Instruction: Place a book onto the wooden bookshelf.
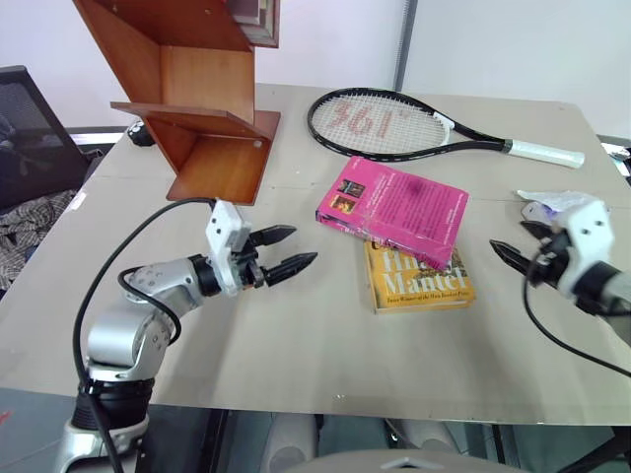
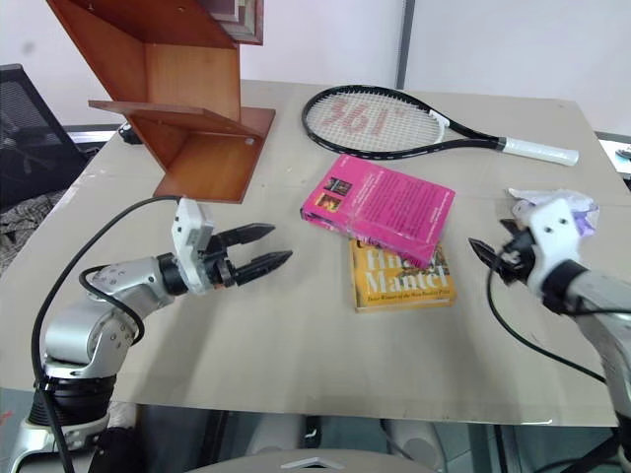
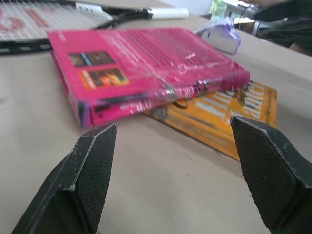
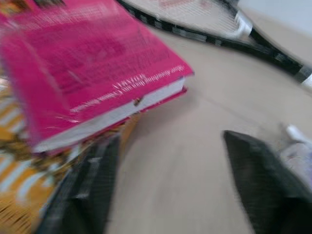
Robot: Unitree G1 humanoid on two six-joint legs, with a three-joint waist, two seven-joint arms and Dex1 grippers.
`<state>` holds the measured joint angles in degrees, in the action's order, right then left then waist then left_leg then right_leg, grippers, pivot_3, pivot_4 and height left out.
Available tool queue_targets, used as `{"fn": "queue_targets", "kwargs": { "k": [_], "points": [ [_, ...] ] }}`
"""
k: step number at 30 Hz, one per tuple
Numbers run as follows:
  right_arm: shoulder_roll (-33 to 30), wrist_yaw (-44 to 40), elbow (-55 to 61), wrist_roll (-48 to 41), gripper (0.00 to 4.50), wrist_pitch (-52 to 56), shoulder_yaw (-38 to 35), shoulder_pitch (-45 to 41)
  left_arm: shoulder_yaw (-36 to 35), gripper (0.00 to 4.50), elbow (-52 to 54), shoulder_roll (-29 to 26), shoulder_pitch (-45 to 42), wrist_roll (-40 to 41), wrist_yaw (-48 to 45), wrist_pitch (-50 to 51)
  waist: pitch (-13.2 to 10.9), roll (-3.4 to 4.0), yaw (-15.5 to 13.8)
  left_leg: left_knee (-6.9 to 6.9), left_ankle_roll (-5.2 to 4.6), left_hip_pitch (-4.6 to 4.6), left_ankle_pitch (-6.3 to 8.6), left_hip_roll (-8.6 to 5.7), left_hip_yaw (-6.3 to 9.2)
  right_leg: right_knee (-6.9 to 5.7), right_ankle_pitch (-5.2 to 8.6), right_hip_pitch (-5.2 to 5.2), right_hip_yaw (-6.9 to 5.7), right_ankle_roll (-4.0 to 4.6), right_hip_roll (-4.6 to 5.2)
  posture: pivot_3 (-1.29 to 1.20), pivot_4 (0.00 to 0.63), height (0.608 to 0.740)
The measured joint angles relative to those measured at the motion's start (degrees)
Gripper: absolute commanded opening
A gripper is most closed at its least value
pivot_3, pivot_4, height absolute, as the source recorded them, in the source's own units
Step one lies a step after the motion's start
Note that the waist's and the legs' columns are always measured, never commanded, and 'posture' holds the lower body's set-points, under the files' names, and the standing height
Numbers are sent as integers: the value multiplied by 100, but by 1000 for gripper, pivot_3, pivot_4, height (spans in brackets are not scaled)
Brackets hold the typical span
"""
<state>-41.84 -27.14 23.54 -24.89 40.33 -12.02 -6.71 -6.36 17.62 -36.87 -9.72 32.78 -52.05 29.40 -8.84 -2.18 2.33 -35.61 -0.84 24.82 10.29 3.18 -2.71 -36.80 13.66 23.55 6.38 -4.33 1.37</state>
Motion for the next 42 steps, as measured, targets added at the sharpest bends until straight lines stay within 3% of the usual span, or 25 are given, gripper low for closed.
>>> {"fn": "queue_targets", "kwargs": {
  "k": [1, 3, 4, 17, 31, 42],
  "points": [
    [59, 71, -214, 118, 1027, 54, 202, -251, 11, 3862, 38, 4, 34, -21, 5, -47, -1, 1, -7, 0, 0, 2, 0, 0, 1, 0, 0, 1, -1, 0, -1, 0, 150, 740],
    [123, 144, -487, 281, 82, 113, 429, -592, -16, 3862, 72, 6, 83, -33, 15, -139, -1, 1, -14, 1, 0, 3, 0, 0, 1, 0, 0, 1, -1, -1, -1, 0, 150, 740],
    [147, 165, -580, 332, 26, 143, 485, -706, -19, 3862, 88, 8, 88, -35, 26, -173, -1, 1, -20, 0, 0, 4, 0, 0, 1, 0, 0, 1, -1, -1, -1, 0, 150, 740],
    [277, -189, -1626, 827, 26, 57, 1157, -1691, -521, 3862, 580, -255, 707, 351, -575, -524, -1, 2, 3, 0, -1, 2, 0, 2, -1, 0, 1, 1, -2, -1, -1, 0, 150, 740],
    [434, -379, -1752, 1056, 26, 27, 1297, -1821, -562, 3862, 810, -349, 879, 556, -750, -686, -2, 2, 8, 1, -1, 1, 0, 2, -1, 0, 1, 2, -2, -1, -1, 0, 150, 740],
    [915, -492, -1977, 1279, 26, -47, 1741, -2151, -675, 3862, 892, -396, 1160, 574, -905, -815, -2, 3, 13, 1, 0, 2, 0, 4, -2, 0, 1, 2, -2, -1, -2, 0, 150, 740]
  ]
}}
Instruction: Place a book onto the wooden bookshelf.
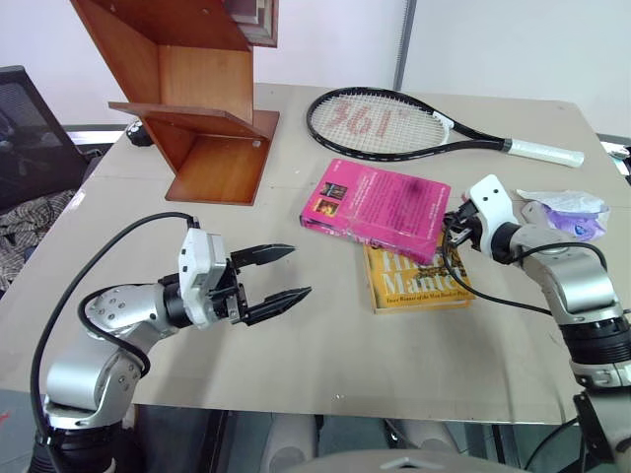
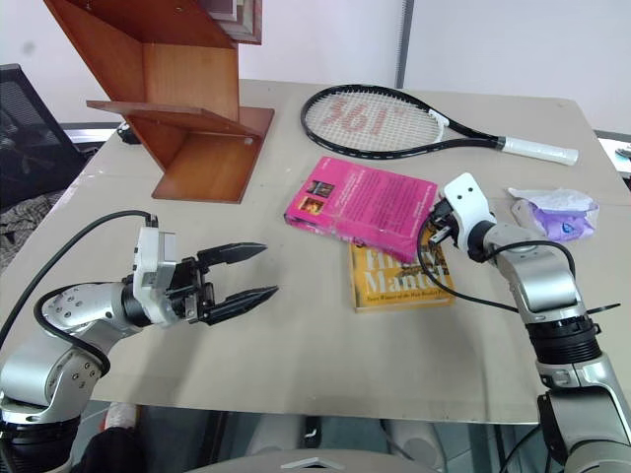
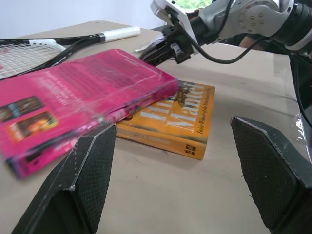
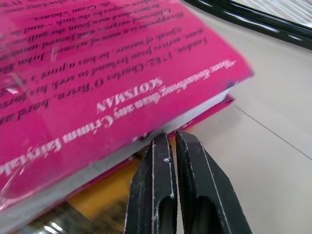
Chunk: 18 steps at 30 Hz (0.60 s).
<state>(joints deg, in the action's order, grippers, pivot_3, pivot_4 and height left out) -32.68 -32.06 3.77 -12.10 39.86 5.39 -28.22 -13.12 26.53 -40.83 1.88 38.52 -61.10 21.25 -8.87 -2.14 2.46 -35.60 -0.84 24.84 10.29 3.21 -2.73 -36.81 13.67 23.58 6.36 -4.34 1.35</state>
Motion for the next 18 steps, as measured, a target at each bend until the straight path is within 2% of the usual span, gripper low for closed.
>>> {"fn": "queue_targets", "kwargs": {
  "k": [7, 10, 13, 14, 18],
  "points": [
    [80, -15, 3, 69, 26, -126, 25, 7, 2, 3862, 0, 5, 158, -9, 69, -58, 0, 0, -6, 0, 0, 0, 0, 0, 0, 0, 0, 0, -1, 0, 1, 0, 150, 740],
    [-185, -203, 123, 117, 26, -965, -228, 604, 29, 3862, -19, 120, 205, -35, 271, -55, 0, 0, -67, 3, 0, 3, 0, -2, 2, 2, 2, 0, -6, -3, 4, 0, 150, 740],
    [-679, -776, 320, -82, 798, -1493, -728, 1425, 77, 3862, -80, 261, 234, -68, 406, -55, -1, 1, -104, 4, 0, 5, 0, -7, -1, 5, 5, -1, -6, -7, 12, 0, 150, 740],
    [-812, -1008, 517, -311, 1184, -1556, -1062, 1803, 129, 3862, -103, 305, 233, -95, 430, -56, -1, 2, -107, 4, -1, 2, 1, -7, -1, 4, 5, -2, -5, -7, 11, 0, 150, 740],
    [-988, -1766, 1526, -1349, 3254, -1641, -2420, 3057, 353, 3862, -300, 437, 212, -162, 453, -64, 0, 7, -97, 5, -1, -8, 0, -1, 4, -2, 6, -7, -5, -9, 1, 0, 150, 740]
  ]
}}
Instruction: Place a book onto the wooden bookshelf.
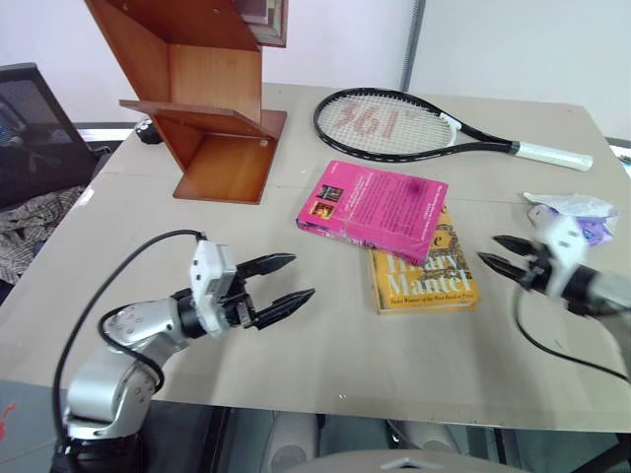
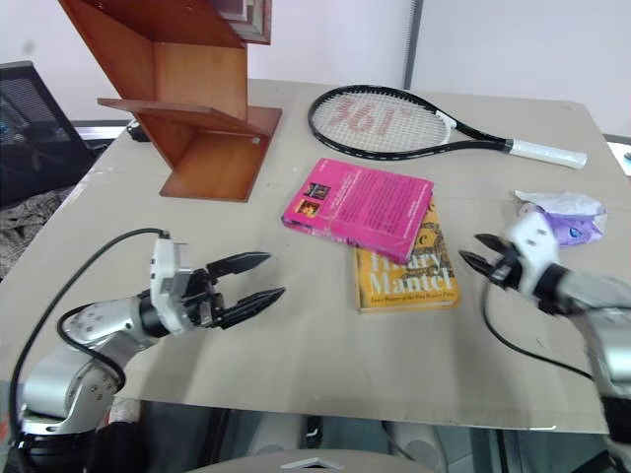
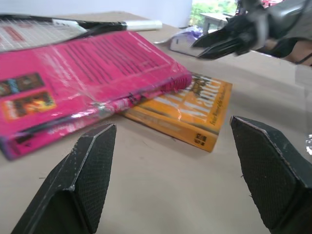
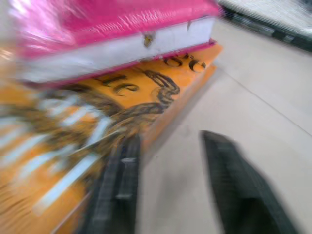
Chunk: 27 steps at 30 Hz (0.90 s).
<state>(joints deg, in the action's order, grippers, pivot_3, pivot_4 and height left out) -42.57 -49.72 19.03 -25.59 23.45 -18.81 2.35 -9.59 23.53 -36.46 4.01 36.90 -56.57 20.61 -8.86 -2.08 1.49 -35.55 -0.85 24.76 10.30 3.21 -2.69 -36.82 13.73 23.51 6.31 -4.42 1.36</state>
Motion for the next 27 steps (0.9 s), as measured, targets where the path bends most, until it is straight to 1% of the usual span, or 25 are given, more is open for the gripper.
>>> {"fn": "queue_targets", "kwargs": {
  "k": [1, 2, 3, 6, 8, 9, 11, 14, 17, 20, 21, 22, 24, 27],
  "points": [
    [-19, -177, 306, -303, 3860, 10, -376, 305, 50, 3862, -90, 2, -27, -30, -5, 0, 1, 1, 15, -1, 0, -2, 0, 2, 3, 0, 0, -2, -1, 0, -2, 0, 150, 740],
    [-41, -337, 622, -618, 4361, 28, -768, 594, 95, 3862, -198, 6, -60, -73, -13, 0, 2, 3, 31, -2, 0, -5, 0, 2, 3, 0, 3, -4, 0, -5, -2, 0, 150, 740],
    [-51, -399, 787, -788, 4444, 51, -983, 724, 111, 3862, -260, 9, -75, -75, -12, 3, 3, 3, 58, -3, 0, -6, 0, 3, 3, 0, 6, -6, 0, -10, -3, 0, 150, 740],
    [-62, -470, 1515, -1605, 4444, 320, -1795, 1289, 219, 3862, -491, 99, -317, -69, 101, 198, 7, 2, 78, -13, 0, -5, 0, 4, 5, 0, 6, -9, -1, -11, -1, 0, 150, 740],
    [-52, -477, 1902, -1943, 4444, 425, -2146, 1656, 321, 3862, -549, 192, -497, 73, 313, 634, 7, 1, 70, -14, 0, -2, 0, 2, 7, 0, 6, -11, -2, -11, 0, 0, 150, 740],
    [-12, -446, 2076, -2051, 4444, 447, -2293, 1811, 349, 3862, -588, 288, -637, 254, 504, 996, 8, -1, 64, -15, 0, -1, 0, 2, 8, 0, 6, -12, -4, -11, 0, 0, 150, 740],
    [67, -259, 2405, -2293, 4444, 475, -2539, 1971, 345, 3862, -729, 563, -1052, 805, 1137, 2057, 8, -1, 51, -25, 0, 2, 0, 2, 14, 0, 9, -13, -9, -17, 1, 0, 150, 740],
    [89, -120, 2584, -2400, 4444, 479, -2686, 2117, 269, 3862, -887, 868, -1405, 1370, 1715, 2884, 12, 1, 60, -27, 0, 0, 0, 0, 17, -1, 9, -19, -11, -17, 1, 0, 150, 740],
    [114, 7, 2866, -2503, 4444, 505, -2740, 2420, -129, 3862, -1548, 1692, -2145, 2475, 2975, 4048, 12, 2, 24, -42, 0, 4, 0, -2, 43, -3, 9, -27, -31, -18, -3, 0, 150, 740],
    [95, 82, 3055, -2634, 4444, 503, -2887, 2556, -393, 3862, -2029, 2172, -2467, 3064, 4067, 4680, 15, 4, 56, -42, 0, 0, 1, -4, 49, -2, 8, -35, -31, -15, -3, 0, 150, 740],
    [85, 117, 3076, -2652, 4444, 502, -2951, 2619, -512, 3862, -2211, 2383, -2530, 3311, 4567, 4858, 15, 3, 61, -42, 0, 1, 1, -4, 51, -2, 6, -36, -32, -12, -3, 0, 150, 740],
    [82, 136, 3078, -2657, 4444, 502, -2960, 2644, -581, 3862, -2287, 2494, -2550, 3421, 4798, 4920, 15, 3, 62, -42, 0, 0, 1, -5, 51, -2, 5, -37, -32, -11, -3, 0, 150, 740],
    [49, 157, 3099, -2676, 4444, 502, -2995, 2726, -822, 3862, -2535, 2918, -2639, 3848, 5632, 4964, 14, 3, 40, -44, 0, 1, 1, -8, 57, -2, 4, -39, -33, -8, -2, 0, 150, 740],
    [-12, 200, 3119, -2730, 4444, 502, -3118, 2758, -1082, 3862, -2774, 3390, -2775, 4347, 6543, 4755, 14, -1, 15, -48, 0, 2, 1, -12, 59, 0, 0, -42, -35, -1, 0, 0, 150, 740]
  ]
}}
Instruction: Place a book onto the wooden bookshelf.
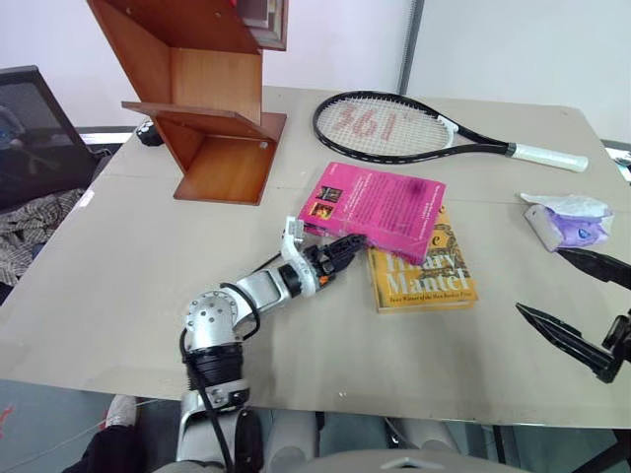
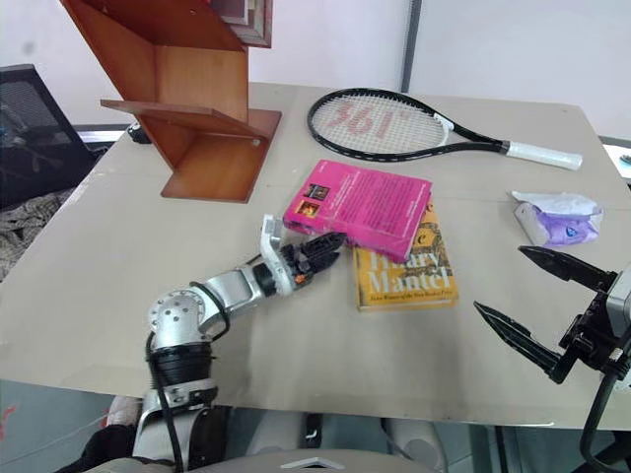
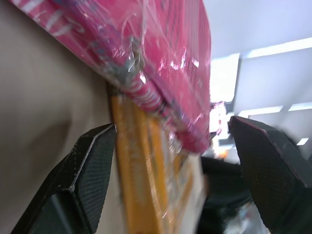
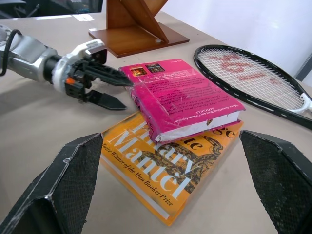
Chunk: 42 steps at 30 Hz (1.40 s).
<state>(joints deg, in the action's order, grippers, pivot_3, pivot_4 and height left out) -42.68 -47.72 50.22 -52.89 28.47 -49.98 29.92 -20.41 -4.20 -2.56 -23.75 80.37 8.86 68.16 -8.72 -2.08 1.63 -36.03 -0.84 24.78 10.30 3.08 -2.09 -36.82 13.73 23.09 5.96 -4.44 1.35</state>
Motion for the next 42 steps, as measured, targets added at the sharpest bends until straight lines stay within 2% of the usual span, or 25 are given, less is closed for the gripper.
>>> {"fn": "queue_targets", "kwargs": {
  "k": [2, 5, 8, 13, 16, 20, 22, 23, 26, 28, 33, 37, 42],
  "points": [
    [-67, 49, 4, -39, 4444, 1, -55, 7, -152, 3862, -121, 233, -124, 202, 513, -291, 2, 0, -11, 0, 0, -2, 0, -2, 0, 1, 0, -2, 0, 1, 0, 0, 150, 740],
    [-143, 76, 2, -63, 4444, 21, -67, 19, -205, 3862, -214, 572, -218, 156, 669, -726, 3, 2, -46, 0, 1, 0, 0, -5, 1, 6, 0, -2, 0, 3, 1, 0, 150, 740],
    [-232, 89, 14, -125, 4444, 39, -145, 49, -205, 3862, -416, 940, -431, -89, 681, -1343, 2, -2, -103, -3, 2, 3, 1, -14, 4, 13, 0, -5, 0, 3, 7, 0, 150, 740],
    [-304, 89, 21, -162, 4444, 65, -301, 139, -157, 3862, -948, 1111, -690, -719, 469, -2290, 3, 0, -99, -1, 2, 5, 1, -30, 8, 24, 1, -8, -2, 2, 20, 0, 150, 740],
    [-307, 89, 22, -157, 4500, 84, -301, 191, -153, 3166, -1451, 1154, -901, -983, 122, -2696, 14, 7, -104, -3, 2, -6, 2, -42, 33, 29, 2, -28, -14, 0, 23, 0, 150, 740],
    [-298, 101, 30, -161, 4500, 84, -299, 186, -165, 1252, -1846, 1136, -959, -1160, -308, -3059, 60, 52, -94, -5, 26, -17, 16, -75, 83, 40, 10, -44, -31, -14, 37, 0, 150, 740],
    [-256, 104, 31, -172, 4500, 81, -298, 188, -223, 444, -1897, 1120, -986, -1146, -417, -3151, 67, 56, -79, -5, 27, -19, 17, -76, 93, 40, 12, -46, -35, -19, 35, 0, 150, 740],
    [-231, 104, 34, -190, 4500, 80, -296, 188, -246, 317, -1877, 1109, -992, -1124, -437, -3150, 69, 58, -75, -5, 27, -20, 17, -76, 98, 40, 12, -46, -37, -19, 35, 0, 150, 740],
    [-190, 102, 45, -265, 4500, 56, -266, 175, -255, 316, -1795, 986, -955, -1166, -547, -3088, 69, 58, -49, -5, 27, -18, 17, -76, 99, 40, 12, -45, -37, -20, 35, 0, 150, 740],
    [-175, 104, 45, -312, 4500, 14, -215, 126, -224, 314, -1590, 671, -840, -1295, -744, -2990, 71, 62, 1, -4, 27, -12, 17, -76, 104, 39, 11, -44, -37, -18, 32, 0, 150, 740],
    [-160, 70, -17, -297, 4500, -56, 159, -122, -153, 308, -735, -147, -746, -1544, -1122, -2741, 40, 10, 27, 17, 10, 13, 7, -82, 107, 65, 1, -37, -42, 0, 41, 0, 150, 740],
    [-181, 130, -248, -290, 4500, -196, 624, -839, 355, 307, 427, -821, -924, -1637, -1656, -2262, 28, 0, -96, 22, 6, 30, 6, -89, 114, 88, 0, -36, -55, -3, 51, 0, 150, 740],
    [-179, 274, -485, -305, 4500, -289, 1118, -1544, 1046, 307, 1413, -1381, -1302, -1940, -2456, -2119, 26, 3, -140, 23, 6, 28, 5, -89, 115, 89, 0, -37, -59, -2, 52, 0, 150, 740]
  ]
}}
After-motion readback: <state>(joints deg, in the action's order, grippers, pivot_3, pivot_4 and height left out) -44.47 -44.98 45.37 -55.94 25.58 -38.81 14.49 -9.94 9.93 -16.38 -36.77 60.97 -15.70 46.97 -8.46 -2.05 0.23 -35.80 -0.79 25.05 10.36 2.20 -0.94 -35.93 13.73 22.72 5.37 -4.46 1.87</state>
